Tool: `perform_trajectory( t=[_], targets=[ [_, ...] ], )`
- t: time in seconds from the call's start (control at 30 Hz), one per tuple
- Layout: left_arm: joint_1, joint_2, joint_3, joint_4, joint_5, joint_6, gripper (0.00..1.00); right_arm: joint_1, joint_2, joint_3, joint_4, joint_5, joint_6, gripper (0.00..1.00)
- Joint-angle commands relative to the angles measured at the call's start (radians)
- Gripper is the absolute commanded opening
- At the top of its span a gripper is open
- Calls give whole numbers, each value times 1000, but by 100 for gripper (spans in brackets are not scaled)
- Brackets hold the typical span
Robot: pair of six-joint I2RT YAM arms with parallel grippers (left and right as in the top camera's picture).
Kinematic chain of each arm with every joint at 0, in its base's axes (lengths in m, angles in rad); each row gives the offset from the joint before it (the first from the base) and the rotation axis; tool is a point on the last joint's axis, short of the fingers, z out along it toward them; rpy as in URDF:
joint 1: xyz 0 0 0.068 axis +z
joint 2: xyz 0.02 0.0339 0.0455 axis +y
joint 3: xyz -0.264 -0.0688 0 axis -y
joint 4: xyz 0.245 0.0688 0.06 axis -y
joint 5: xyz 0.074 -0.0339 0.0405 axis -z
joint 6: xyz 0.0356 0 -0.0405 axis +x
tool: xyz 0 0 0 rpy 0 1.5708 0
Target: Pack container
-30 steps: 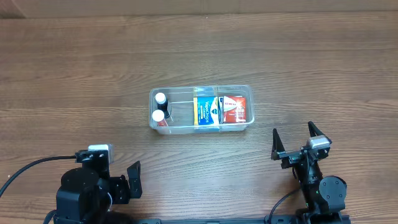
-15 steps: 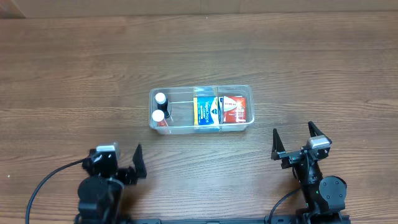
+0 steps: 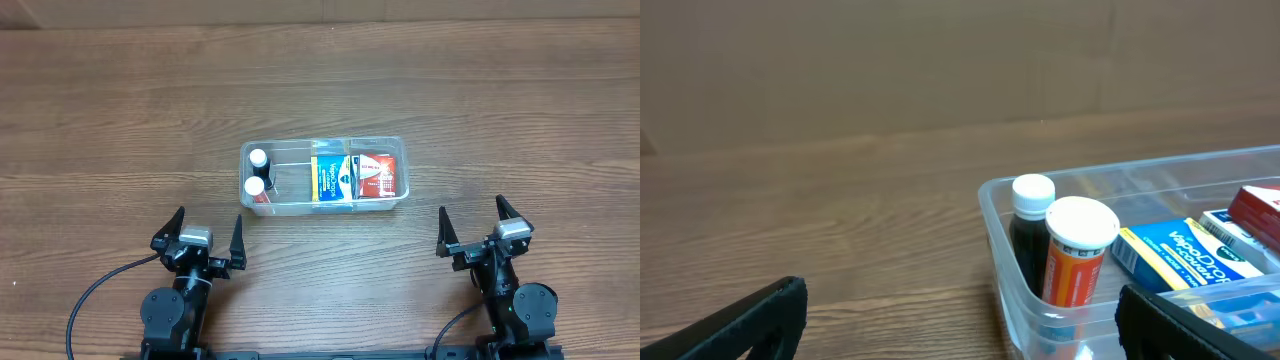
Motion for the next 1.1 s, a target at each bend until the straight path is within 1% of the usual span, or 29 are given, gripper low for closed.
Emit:
perform_trajectory(
  t=[0.0, 0.33, 0.4, 1.07],
  targets=[
    [6, -13, -6, 3, 15, 26, 100, 4, -8, -10, 7, 10, -3, 100],
    [6, -14, -6, 3, 14, 26, 100, 4, -8, -10, 7, 10, -4, 100],
    [6, -46, -6, 4, 14, 26, 100, 4, -8, -10, 7, 10, -3, 100],
    [6, -43, -6, 3, 14, 26, 100, 4, -8, -10, 7, 10, -4, 100]
  ],
)
